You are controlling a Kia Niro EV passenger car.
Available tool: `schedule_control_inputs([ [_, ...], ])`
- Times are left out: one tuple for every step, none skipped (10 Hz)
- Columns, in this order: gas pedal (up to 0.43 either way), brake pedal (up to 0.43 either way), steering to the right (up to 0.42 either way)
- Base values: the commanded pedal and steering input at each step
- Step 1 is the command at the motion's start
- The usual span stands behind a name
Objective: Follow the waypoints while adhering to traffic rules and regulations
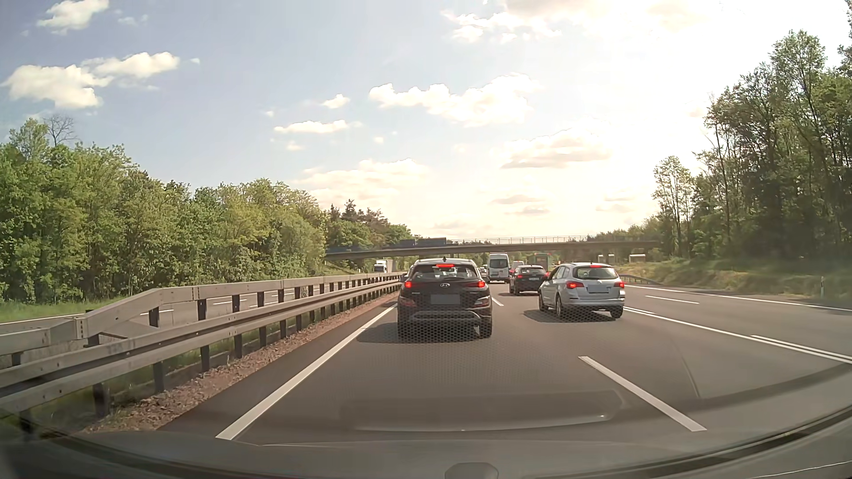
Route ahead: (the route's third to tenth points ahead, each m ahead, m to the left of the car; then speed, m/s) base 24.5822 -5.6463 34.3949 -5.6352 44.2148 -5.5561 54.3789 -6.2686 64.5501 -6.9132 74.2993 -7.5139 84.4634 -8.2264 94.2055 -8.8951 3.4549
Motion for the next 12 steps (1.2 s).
schedule_control_inputs([
  [0.0, 0.0, 0.002],
  [0.0, 0.0, 0.002],
  [0.0, 0.0, 0.002],
  [0.0, 0.0, 0.002],
  [0.0, 0.0, 0.002],
  [0.0, 0.0, 0.002],
  [0.0, 0.0, 0.002],
  [0.0, 0.0, 0.002],
  [0.0, 0.0, 0.002],
  [0.0, 0.0, 0.002],
  [0.0, 0.0, 0.002],
  [0.0, 0.0, 0.002],
])
